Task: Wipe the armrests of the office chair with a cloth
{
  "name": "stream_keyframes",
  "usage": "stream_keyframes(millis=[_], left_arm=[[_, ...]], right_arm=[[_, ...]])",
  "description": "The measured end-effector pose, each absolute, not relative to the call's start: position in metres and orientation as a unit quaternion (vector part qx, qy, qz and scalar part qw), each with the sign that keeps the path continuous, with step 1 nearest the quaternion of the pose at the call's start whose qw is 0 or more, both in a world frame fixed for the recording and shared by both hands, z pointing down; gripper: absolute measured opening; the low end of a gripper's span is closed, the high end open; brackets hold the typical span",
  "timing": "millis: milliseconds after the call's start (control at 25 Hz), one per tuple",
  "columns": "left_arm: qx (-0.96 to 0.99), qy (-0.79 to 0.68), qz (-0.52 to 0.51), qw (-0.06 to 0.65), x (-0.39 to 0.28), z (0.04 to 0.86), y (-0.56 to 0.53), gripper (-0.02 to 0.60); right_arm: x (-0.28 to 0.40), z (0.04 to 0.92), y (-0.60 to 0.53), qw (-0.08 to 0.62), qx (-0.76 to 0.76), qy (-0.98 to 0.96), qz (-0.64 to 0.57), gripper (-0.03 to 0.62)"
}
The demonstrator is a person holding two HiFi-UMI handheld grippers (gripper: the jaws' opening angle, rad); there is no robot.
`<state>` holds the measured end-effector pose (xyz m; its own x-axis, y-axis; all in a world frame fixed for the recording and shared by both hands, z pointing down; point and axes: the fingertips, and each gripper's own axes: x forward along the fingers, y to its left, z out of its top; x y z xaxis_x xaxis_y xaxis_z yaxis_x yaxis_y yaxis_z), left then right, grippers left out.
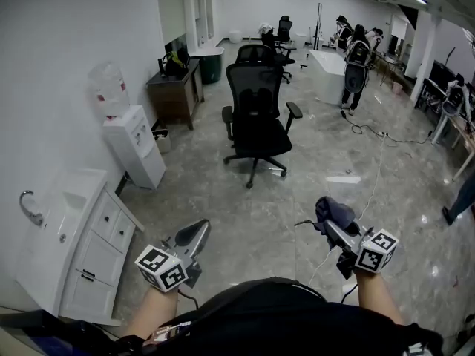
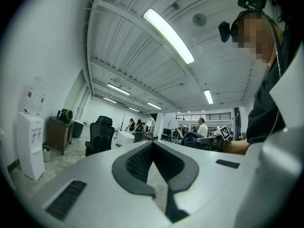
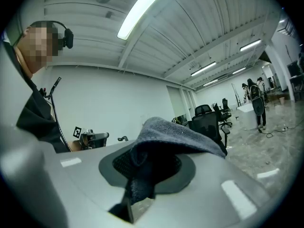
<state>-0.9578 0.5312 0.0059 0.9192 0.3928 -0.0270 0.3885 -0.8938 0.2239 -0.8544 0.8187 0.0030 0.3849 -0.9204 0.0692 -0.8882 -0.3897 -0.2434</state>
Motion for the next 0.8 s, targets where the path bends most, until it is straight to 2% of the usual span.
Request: stream_keyframes(millis=[280,800], left_arm=[[0.972,0.207,0.006,0.111,-0.950,0.007,0.537,-0.005],[0.968,0.228,0.017,0.106,-0.918,0.005,0.614,-0.005]], right_arm=[[-0.846,0.003,0.823,0.106,-0.825,0.546,-0.098,0.077],[-0.842,0.006,0.882,0.077,-0.812,0.570,-0.102,0.077]])
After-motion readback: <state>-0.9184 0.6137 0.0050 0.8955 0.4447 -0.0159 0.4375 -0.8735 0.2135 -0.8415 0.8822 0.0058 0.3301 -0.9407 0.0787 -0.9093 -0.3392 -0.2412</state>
